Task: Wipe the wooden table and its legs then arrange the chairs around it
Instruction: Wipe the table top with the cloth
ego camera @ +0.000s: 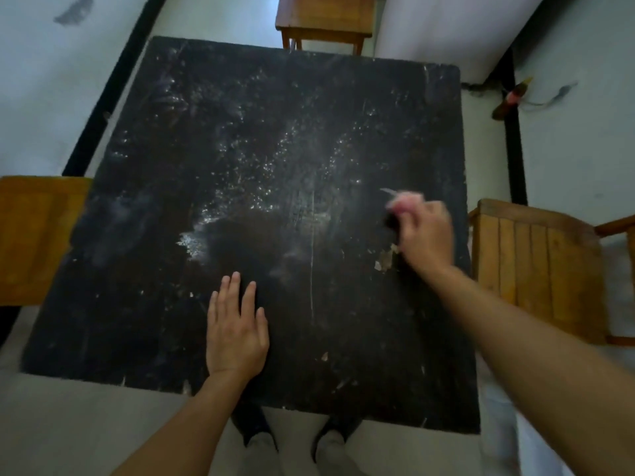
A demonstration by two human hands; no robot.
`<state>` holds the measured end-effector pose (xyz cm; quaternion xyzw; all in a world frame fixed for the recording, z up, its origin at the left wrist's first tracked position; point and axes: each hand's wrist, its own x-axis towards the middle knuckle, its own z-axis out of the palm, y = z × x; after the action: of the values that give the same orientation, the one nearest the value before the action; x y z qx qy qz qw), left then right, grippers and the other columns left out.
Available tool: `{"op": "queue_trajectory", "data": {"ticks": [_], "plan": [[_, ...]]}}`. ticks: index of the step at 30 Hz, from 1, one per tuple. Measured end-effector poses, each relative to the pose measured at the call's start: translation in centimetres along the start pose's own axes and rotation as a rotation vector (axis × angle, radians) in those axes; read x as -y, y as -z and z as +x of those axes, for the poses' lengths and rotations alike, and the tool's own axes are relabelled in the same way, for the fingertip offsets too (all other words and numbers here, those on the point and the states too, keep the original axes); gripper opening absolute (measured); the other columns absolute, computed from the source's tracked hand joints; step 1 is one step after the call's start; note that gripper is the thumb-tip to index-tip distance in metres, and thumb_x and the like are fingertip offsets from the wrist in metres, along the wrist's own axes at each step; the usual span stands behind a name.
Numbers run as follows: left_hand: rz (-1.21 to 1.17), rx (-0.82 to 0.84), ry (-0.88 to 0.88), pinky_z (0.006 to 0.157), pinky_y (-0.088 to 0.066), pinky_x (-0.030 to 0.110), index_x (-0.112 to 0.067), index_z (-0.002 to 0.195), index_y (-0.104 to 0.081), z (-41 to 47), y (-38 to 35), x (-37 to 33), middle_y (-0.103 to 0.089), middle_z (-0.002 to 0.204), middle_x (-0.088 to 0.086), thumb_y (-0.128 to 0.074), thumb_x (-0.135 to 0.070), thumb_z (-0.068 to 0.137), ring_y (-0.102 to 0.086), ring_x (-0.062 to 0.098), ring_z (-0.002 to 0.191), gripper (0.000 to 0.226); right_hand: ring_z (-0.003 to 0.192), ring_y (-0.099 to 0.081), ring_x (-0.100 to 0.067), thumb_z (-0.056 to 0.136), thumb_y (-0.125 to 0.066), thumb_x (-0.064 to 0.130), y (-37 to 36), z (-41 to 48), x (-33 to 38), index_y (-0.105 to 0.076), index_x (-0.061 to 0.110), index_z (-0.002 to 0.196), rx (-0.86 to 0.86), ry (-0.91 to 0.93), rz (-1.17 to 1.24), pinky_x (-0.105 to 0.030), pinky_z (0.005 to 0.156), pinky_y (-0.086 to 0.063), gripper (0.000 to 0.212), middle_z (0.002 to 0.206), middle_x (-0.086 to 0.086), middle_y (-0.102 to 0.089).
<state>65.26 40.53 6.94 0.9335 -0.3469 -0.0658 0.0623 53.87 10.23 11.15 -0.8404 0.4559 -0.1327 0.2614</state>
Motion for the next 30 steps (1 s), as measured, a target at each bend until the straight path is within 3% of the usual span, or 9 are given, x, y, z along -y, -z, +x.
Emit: {"op": "queue_trajectory", "data": {"ticks": [5, 8, 11, 13, 17, 21, 23, 26, 30], "plan": [[-0.006, -0.004, -0.008, 0.118, -0.012, 0.042, -0.005, 0.136, -0.045, 0.3, 0.0, -0.3, -0.034, 0.150, 0.019, -0.029, -0.033, 0.093, -0.023, 0.031, 0.142, 0.053, 0.108, -0.042, -0.019, 0.098, -0.047, 0.030, -0.4, 3.5, -2.3, -0.055, 0.029, 0.101, -0.189, -0.310, -0.160, -0.029, 0.087, -0.029, 0.008, 0.111, -0.001, -0.042], [0.006, 0.023, -0.004, 0.118, -0.011, 0.042, -0.006, 0.136, -0.045, 0.4, -0.1, -0.5, -0.033, 0.150, 0.018, -0.030, -0.032, 0.093, -0.024, 0.031, 0.142, 0.052, 0.102, -0.045, -0.021, 0.094, -0.050, 0.031, -6.7, 2.0, 3.4, -0.062, 0.029, 0.108, -0.075, -0.021, -0.093, -0.033, 0.084, -0.034, 0.018, 0.108, -0.002, -0.049], [0.026, 0.050, 0.004, 0.118, -0.011, 0.041, -0.008, 0.136, -0.046, 0.4, 0.0, -0.3, -0.033, 0.151, 0.017, -0.032, -0.032, 0.093, -0.024, 0.030, 0.142, 0.052, 0.097, -0.045, -0.019, 0.093, -0.059, 0.027, -10.2, -1.7, 9.2, -0.066, 0.029, 0.115, 0.292, 0.441, 0.017, -0.036, 0.083, -0.040, 0.023, 0.104, -0.002, -0.052], [0.033, 0.057, 0.006, 0.117, -0.010, 0.041, -0.008, 0.136, -0.045, 0.3, 0.1, -0.2, -0.032, 0.151, 0.017, -0.031, -0.033, 0.093, -0.024, 0.030, 0.142, 0.052, 0.094, -0.047, -0.017, 0.094, -0.059, 0.026, -9.2, -1.1, 9.7, -0.067, 0.028, 0.115, 0.406, 0.518, 0.138, -0.034, 0.082, -0.044, 0.023, 0.100, -0.002, -0.052], [0.008, 0.038, -0.012, 0.117, -0.013, 0.043, -0.007, 0.136, -0.045, 0.6, 0.1, -0.1, -0.033, 0.150, 0.019, -0.031, -0.032, 0.094, -0.024, 0.031, 0.142, 0.051, 0.099, -0.050, -0.022, 0.095, -0.055, 0.024, -3.9, 6.1, 3.4, -0.067, 0.026, 0.104, 0.027, 0.162, 0.062, -0.029, 0.079, -0.037, 0.015, 0.102, -0.006, -0.052], [-0.009, 0.033, -0.018, 0.116, -0.015, 0.045, -0.007, 0.136, -0.044, 0.4, -0.1, 0.0, -0.032, 0.151, 0.019, -0.032, -0.031, 0.094, -0.024, 0.032, 0.142, 0.051, 0.129, -0.042, -0.032, 0.098, -0.050, 0.026, -1.9, 8.7, -0.8, -0.054, 0.024, 0.124, -0.097, -0.184, -0.184, -0.036, 0.102, -0.030, 0.027, 0.136, -0.011, -0.046], [-0.012, 0.036, -0.021, 0.116, -0.016, 0.045, -0.008, 0.137, -0.043, 0.4, -0.1, 0.1, -0.032, 0.151, 0.019, -0.032, -0.031, 0.093, -0.024, 0.031, 0.142, 0.051, 0.134, -0.040, -0.035, 0.097, -0.049, 0.019, -4.7, 7.6, 1.3, -0.054, 0.024, 0.127, -0.098, 0.009, -0.183, -0.043, 0.109, -0.027, 0.031, 0.143, -0.010, -0.046], [0.004, 0.047, -0.018, 0.116, -0.016, 0.045, -0.008, 0.136, -0.043, 0.5, -0.2, 0.2, -0.032, 0.151, 0.019, -0.033, -0.031, 0.093, -0.024, 0.031, 0.142, 0.050, 0.123, -0.050, -0.029, 0.096, -0.051, 0.018, -9.4, 4.2, 7.5, -0.066, 0.029, 0.105, 0.090, 0.485, -0.017, -0.049, 0.101, -0.037, 0.021, 0.133, -0.001, -0.057], [0.018, 0.068, -0.015, 0.116, -0.016, 0.045, -0.007, 0.136, -0.046, 0.3, 0.0, 0.0, -0.031, 0.152, 0.019, -0.032, -0.031, 0.093, -0.023, 0.031, 0.143, 0.051, 0.144, -0.030, -0.017, 0.101, -0.048, 0.022, -11.5, 0.0, 11.9, -0.050, 0.025, 0.140, 0.475, 0.551, 0.168, -0.042, 0.119, -0.022, 0.039, 0.151, 0.002, -0.042]]}}
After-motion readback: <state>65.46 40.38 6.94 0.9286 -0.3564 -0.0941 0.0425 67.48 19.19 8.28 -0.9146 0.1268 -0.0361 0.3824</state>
